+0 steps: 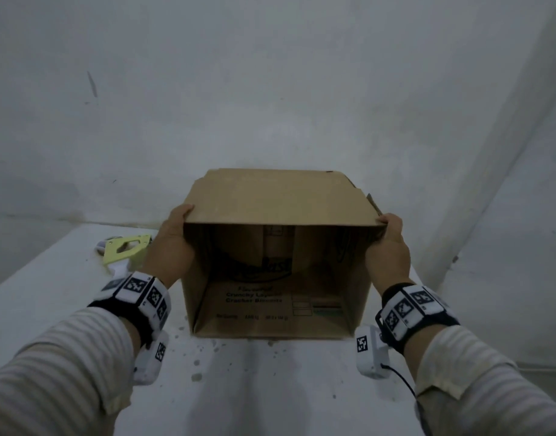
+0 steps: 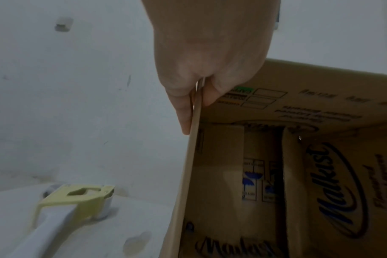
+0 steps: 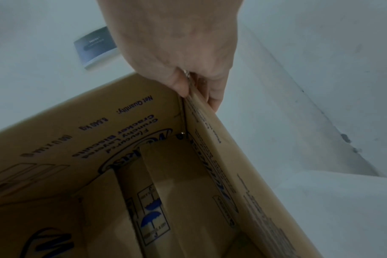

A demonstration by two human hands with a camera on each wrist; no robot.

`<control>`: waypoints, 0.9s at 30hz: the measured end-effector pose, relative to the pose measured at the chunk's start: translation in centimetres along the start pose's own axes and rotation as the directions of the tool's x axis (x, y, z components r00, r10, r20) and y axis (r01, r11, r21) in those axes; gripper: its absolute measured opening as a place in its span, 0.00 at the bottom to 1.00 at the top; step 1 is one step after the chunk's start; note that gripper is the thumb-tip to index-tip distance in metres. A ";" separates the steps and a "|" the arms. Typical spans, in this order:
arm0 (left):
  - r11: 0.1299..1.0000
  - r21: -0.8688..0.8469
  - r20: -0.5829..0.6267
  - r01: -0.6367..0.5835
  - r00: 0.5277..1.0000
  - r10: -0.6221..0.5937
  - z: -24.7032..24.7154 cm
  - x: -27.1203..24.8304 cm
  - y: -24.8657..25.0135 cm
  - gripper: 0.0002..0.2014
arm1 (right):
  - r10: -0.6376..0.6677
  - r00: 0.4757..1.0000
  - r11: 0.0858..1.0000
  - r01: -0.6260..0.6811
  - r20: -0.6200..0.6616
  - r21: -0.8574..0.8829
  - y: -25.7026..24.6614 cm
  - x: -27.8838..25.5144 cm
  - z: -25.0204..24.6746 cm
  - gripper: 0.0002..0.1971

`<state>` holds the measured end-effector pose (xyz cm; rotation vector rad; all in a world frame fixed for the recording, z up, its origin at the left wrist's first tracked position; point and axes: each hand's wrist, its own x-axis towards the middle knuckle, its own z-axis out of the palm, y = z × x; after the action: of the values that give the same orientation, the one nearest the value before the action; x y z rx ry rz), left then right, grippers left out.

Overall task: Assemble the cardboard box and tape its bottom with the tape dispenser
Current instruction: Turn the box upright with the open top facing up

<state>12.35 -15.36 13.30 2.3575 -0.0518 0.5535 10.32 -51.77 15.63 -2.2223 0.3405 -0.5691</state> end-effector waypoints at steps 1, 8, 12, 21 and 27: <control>0.999 0.019 0.004 0.028 1.000 -0.028 -0.5 0.6 0.6 0.35 | -0.012 1.000 1.000 0.012 -0.015 0.003 -0.4 0.0 -0.3 0.28; 0.988 0.149 0.045 0.051 0.997 -0.058 -4.5 6.2 4.2 0.26 | -0.059 0.996 0.998 0.060 -0.062 0.008 -3.6 1.5 -3.7 0.26; 0.979 0.204 0.054 0.010 0.998 -0.022 -5.4 8.7 5.0 0.27 | -0.045 0.996 0.999 0.046 -0.075 0.004 -5.1 2.7 -4.9 0.21; 0.983 0.176 0.296 -0.045 0.955 -0.010 -2.8 7.3 3.0 0.44 | 0.040 0.961 0.919 0.072 0.273 -0.387 -3.6 0.4 -3.7 0.40; 0.969 0.222 0.312 0.112 0.933 -0.179 -2.8 5.4 2.5 0.45 | 0.273 0.895 0.874 -0.077 0.354 -0.479 -2.2 -1.5 -3.8 0.47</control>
<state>15.73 -14.80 18.92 2.6037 0.0294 0.0889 7.23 -52.22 19.08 -2.6464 0.4883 0.1113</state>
